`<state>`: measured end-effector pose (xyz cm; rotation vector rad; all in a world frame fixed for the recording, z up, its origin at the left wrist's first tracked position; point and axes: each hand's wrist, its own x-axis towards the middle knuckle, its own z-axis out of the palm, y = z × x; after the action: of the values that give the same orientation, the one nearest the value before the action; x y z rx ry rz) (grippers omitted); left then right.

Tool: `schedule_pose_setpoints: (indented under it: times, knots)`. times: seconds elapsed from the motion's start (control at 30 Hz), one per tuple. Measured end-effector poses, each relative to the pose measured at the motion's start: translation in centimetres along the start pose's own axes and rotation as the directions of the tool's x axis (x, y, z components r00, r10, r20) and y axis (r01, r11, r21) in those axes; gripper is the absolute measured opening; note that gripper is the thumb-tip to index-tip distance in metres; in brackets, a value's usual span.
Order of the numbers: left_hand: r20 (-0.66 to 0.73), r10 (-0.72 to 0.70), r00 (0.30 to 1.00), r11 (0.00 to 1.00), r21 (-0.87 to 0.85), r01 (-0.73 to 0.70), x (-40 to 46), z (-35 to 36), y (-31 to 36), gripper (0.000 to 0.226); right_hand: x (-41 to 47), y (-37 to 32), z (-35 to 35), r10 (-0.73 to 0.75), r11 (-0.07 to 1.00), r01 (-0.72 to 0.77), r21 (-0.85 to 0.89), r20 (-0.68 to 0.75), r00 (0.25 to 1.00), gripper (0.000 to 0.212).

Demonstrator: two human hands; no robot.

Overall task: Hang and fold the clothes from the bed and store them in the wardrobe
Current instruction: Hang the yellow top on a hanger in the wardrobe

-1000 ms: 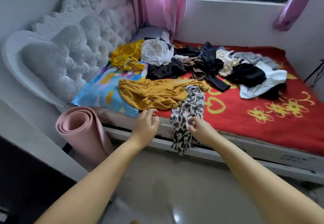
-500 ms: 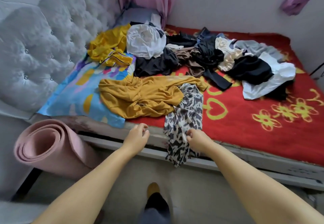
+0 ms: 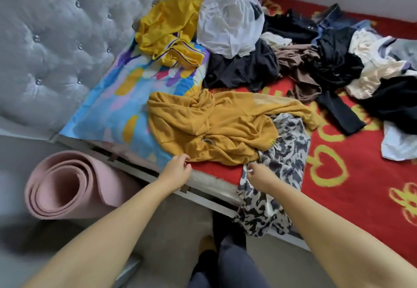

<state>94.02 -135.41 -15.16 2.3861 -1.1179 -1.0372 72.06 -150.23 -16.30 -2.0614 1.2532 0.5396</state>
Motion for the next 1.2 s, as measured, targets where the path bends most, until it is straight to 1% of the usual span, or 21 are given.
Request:
schedule_pose_setpoints:
  times: [0.1,0.2,0.33,0.43,0.53,0.6,0.67,0.73,0.8,0.83,0.87,0.9,0.93,0.97,1.0,1.03,1.07,1.1,1.13,1.2]
  knots:
    - [-0.016,-0.102,0.995,0.995,-0.007,0.102,3.0,-1.6,-2.1,0.03,4.6,-2.1,-0.4,-0.021,0.999,0.024,-0.042,0.06,0.998,0.034]
    - [-0.039,-0.22,0.975,0.975,-0.021,0.22,7.2,-3.7,-3.8,0.031,9.7,-4.8,-1.3,-0.052,0.994,0.065,-0.089,0.14,0.989,0.034]
    - [-0.074,-0.333,0.94,0.94,-0.1,0.325,13.7,-5.5,-4.4,0.035,16.3,-9.3,-2.9,-0.094,0.987,0.113,-0.116,0.159,0.983,0.037]
    - [-0.17,-0.452,0.876,0.89,-0.156,0.429,17.7,-5.5,-5.1,0.043,21.6,-13.4,-3.0,-0.163,0.975,0.187,-0.123,0.186,0.969,0.041]
    - [-0.315,-0.578,0.753,0.816,-0.246,0.523,20.8,-5.7,-6.8,0.059,25.9,-17.6,-2.3,-0.272,0.954,0.286,-0.091,0.143,0.952,0.049]
    - [-0.305,-0.635,0.71,0.771,-0.309,0.557,22.0,-5.6,-8.1,0.069,27.9,-19.6,-1.4,-0.337,0.937,0.344,-0.061,0.101,0.936,0.058]
    - [-0.256,-0.675,0.692,0.731,-0.356,0.582,22.9,-5.4,-9.4,0.078,29.6,-21.0,-0.4,-0.365,0.93,0.368,-0.015,0.093,0.926,0.068]
    - [-0.176,-0.688,0.704,0.693,-0.449,0.564,23.6,-5.5,-10.4,0.083,30.8,-21.8,0.1,-0.366,0.93,0.368,0.013,0.145,0.919,0.076]
    - [-0.066,-0.67,0.74,0.638,-0.559,0.529,24.2,-5.6,-10.6,0.081,31.4,-22.1,0.2,-0.356,0.932,0.362,0.005,0.196,0.914,0.082]
    - [-0.04,-0.652,0.758,0.632,-0.58,0.513,24.4,-5.7,-10.4,0.074,31.6,-22.4,0.1,-0.343,0.938,0.347,0.018,0.214,0.915,0.083]
    - [-0.047,-0.63,0.775,0.645,-0.588,0.489,24.4,-5.7,-10.1,0.063,31.6,-22.6,-0.2,-0.318,0.948,0.313,0.058,0.238,0.918,0.083]
    - [-0.066,-0.608,0.791,0.655,-0.606,0.453,24.2,-5.5,-9.5,0.051,31.4,-22.7,-0.6,-0.279,0.959,0.249,0.137,0.283,0.918,0.083]
    - [-0.062,-0.585,0.809,0.637,-0.652,0.411,23.8,-5.2,-8.6,0.045,31.0,-22.8,-1.0,-0.233,0.957,0.15,0.25,0.348,0.908,0.083]
    - [-0.035,-0.552,0.833,0.596,-0.716,0.365,23.4,-4.9,-7.6,0.043,30.5,-22.9,-1.5,-0.192,0.926,0.022,0.376,0.419,0.887,0.085]
    - [-0.01,-0.512,0.859,0.552,-0.77,0.32,22.9,-4.5,-6.6,0.043,30.0,-22.9,-1.9,-0.166,0.874,-0.098,0.475,0.482,0.86,0.087]
    - [0.0,-0.474,0.88,0.523,-0.804,0.282,22.4,-4.3,-5.5,0.042,29.3,-23.0,-2.2,-0.164,0.831,-0.167,0.53,0.521,0.838,0.088]
    - [0.004,-0.441,0.897,0.507,-0.824,0.253,21.6,-4.2,-4.5,0.04,28.4,-23.2,-2.6,-0.173,0.809,-0.19,0.556,0.534,0.828,0.088]
    - [0.009,-0.41,0.912,0.499,-0.835,0.232,20.8,-4.0,-3.6,0.04,27.4,-23.3,-2.8,-0.178,0.799,-0.184,0.572,0.518,0.836,0.086]
    - [0.013,-0.374,0.927,0.484,-0.85,0.208,19.8,-3.9,-2.6,0.042,26.5,-23.5,-3.0,-0.174,0.8,-0.149,0.581,0.462,0.869,0.08]
    - [0.03,-0.295,0.955,0.436,-0.885,0.163,17.6,-3.7,-1.0,0.046,24.4,-23.5,-3.2,-0.176,0.802,-0.005,0.597,0.243,0.954,0.055]
